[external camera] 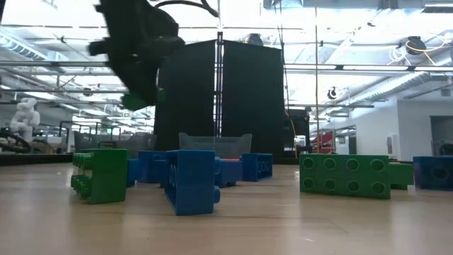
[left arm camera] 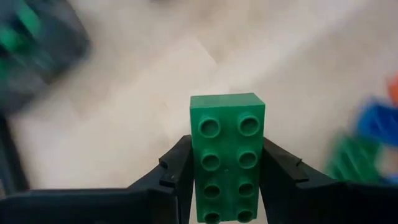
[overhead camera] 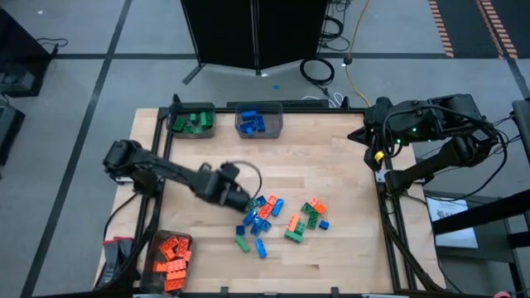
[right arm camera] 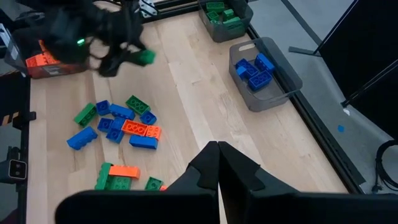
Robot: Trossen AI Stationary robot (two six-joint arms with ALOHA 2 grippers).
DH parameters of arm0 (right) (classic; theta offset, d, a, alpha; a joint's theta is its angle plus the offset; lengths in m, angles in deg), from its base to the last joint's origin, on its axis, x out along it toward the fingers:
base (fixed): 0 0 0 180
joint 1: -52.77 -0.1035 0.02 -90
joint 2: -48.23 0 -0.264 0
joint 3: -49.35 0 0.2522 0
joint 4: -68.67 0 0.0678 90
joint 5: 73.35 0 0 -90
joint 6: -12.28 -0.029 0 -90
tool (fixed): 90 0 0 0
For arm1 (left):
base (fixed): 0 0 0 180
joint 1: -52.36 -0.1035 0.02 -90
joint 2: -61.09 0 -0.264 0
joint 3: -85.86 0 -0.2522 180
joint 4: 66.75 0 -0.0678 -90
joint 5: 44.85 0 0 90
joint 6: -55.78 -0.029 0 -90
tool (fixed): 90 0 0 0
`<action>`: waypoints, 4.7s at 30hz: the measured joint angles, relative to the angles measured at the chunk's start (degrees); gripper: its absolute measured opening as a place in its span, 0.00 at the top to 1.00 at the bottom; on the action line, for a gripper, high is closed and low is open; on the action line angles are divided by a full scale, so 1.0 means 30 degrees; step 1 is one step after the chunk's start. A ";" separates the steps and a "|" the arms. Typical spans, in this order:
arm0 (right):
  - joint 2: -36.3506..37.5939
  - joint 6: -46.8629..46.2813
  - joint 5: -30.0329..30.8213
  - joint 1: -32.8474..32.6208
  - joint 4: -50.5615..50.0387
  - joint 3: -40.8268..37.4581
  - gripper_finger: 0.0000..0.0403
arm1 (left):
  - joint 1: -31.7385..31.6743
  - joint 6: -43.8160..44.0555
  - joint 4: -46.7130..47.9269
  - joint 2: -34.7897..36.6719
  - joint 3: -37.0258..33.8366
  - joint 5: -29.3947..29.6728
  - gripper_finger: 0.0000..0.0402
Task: Sort blocks
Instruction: Put the green gamepiece into the top left black bin
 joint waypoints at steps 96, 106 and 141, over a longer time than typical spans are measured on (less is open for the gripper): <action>0.0000 0.0073 0.0002 -0.0004 -0.0160 0.0000 1.00 | -1.9441 -1.2236 -1.3664 0.4767 -0.8794 -0.2292 0.25; 0.0000 0.0052 0.0007 0.0004 -0.0153 0.0000 1.00 | -1.8509 -1.3767 -1.6208 0.5609 -0.8364 -0.8931 0.24; -0.0007 -0.1026 0.0015 -0.0001 0.0452 0.0000 1.00 | -0.0163 -0.8526 -1.4785 0.5376 -0.8386 -0.4150 0.23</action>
